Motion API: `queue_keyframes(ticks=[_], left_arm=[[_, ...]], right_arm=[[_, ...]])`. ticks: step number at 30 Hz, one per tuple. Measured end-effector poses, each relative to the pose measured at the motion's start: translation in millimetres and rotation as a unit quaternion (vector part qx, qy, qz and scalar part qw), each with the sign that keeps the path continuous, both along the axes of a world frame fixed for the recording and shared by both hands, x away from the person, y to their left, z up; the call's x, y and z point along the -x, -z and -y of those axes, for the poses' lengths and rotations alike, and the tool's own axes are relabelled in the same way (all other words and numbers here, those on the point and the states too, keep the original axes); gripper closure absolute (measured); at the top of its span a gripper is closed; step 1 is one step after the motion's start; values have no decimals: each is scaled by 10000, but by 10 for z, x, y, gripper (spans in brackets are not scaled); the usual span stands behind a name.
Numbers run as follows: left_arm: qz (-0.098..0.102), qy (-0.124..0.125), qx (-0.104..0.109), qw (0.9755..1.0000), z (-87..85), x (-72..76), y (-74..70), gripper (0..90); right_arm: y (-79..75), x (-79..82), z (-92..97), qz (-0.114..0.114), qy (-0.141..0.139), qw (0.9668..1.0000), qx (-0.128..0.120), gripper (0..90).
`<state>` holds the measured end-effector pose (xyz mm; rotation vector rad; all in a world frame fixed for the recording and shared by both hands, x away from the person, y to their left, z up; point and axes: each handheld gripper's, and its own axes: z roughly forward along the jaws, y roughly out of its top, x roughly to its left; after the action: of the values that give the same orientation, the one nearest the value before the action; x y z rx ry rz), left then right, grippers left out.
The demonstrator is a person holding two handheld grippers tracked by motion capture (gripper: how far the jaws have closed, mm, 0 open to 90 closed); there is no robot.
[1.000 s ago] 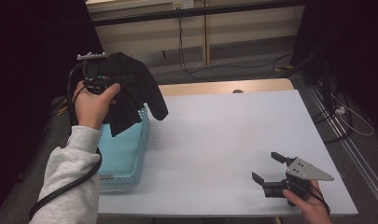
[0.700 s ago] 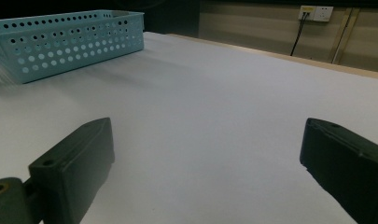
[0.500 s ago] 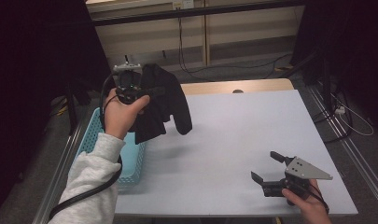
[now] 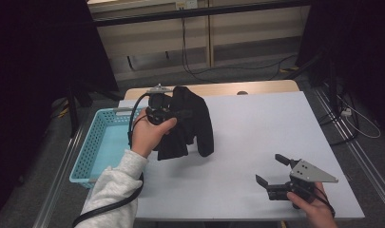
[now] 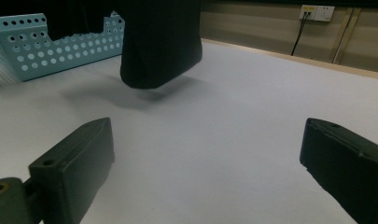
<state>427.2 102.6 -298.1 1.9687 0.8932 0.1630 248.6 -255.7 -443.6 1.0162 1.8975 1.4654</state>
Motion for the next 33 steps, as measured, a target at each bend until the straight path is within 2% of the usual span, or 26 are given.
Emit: queue_keyframes(ticks=[5, 10, 16, 21, 22, 24, 25, 26, 29, 32, 33], left_arm=[[-105, 193, -52, 9997, 88, 35, 205, 750], [-246, 232, -71, 9994, 134, 44, 439, 742], [-466, 156, -176, 9986, 122, -8, 751, 726], [-481, -6, -174, 9987, 59, -22, 875, 695], [-471, -63, -139, 9988, 41, -22, 891, 675], [-450, -188, -132, 9987, -6, -20, 920, 557], [-396, -236, -156, 9988, -14, -13, 932, 503], [-255, -262, -265, 9990, -28, 0, 946, 456], [-46, -445, -285, 9986, -42, 38, 968, 224], [203, -482, -439, 9977, -93, 74, 955, 159], [206, -469, -472, 9976, -102, 90, 954, 140]], right_arm=[[-1, -2, -11, -2, -22, 10000, -7, 25], [-1, -3, -5, -2, 6, 10000, 6, 25], [1, -12, -7, -12, 26, 10000, -13, 25], [3, -57, -64, -33, -13, 10000, 25, 26], [5, -67, -76, -39, -31, 10000, 19, 26], [13, -87, -96, -144, -22, 9999, -50, 26], [22, -105, -111, -168, -29, 9998, -34, 25], [23, -117, -121, -162, -33, 9999, -1, 23], [13, -170, -172, -153, -39, 9999, 56, 23], [1, -234, -225, -153, 14, 9997, 181, 28], [-4, -259, -245, -182, 7, 9996, 229, 33]])
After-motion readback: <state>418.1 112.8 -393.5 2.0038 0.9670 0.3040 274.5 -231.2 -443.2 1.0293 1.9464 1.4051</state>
